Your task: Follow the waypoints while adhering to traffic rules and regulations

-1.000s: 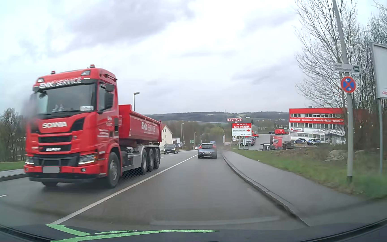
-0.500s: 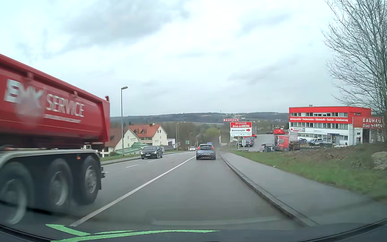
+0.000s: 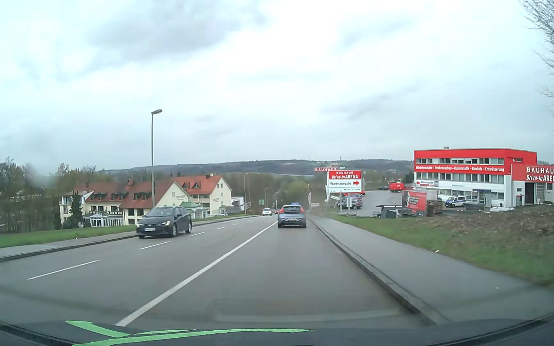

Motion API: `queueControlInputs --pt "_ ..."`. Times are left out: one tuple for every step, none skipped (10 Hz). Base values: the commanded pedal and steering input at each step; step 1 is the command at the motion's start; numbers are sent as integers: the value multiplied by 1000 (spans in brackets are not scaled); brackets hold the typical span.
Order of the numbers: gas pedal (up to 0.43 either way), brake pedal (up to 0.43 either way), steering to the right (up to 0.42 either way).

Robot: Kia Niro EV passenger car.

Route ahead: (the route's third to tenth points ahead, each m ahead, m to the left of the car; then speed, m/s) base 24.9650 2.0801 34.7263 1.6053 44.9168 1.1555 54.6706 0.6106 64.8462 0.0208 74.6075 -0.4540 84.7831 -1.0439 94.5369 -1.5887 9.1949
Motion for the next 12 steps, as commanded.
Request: queueControlInputs --pt "0 67 14" --pt "0 79 14" --pt "0 85 13" --pt "0 85 13" --pt "0 85 13" --pt "0 91 13" --pt "0 91 13" --pt "0 91 14" --pt "0 91 13" --pt "0 73 12" --pt "0 55 13" --pt "0 43 12"
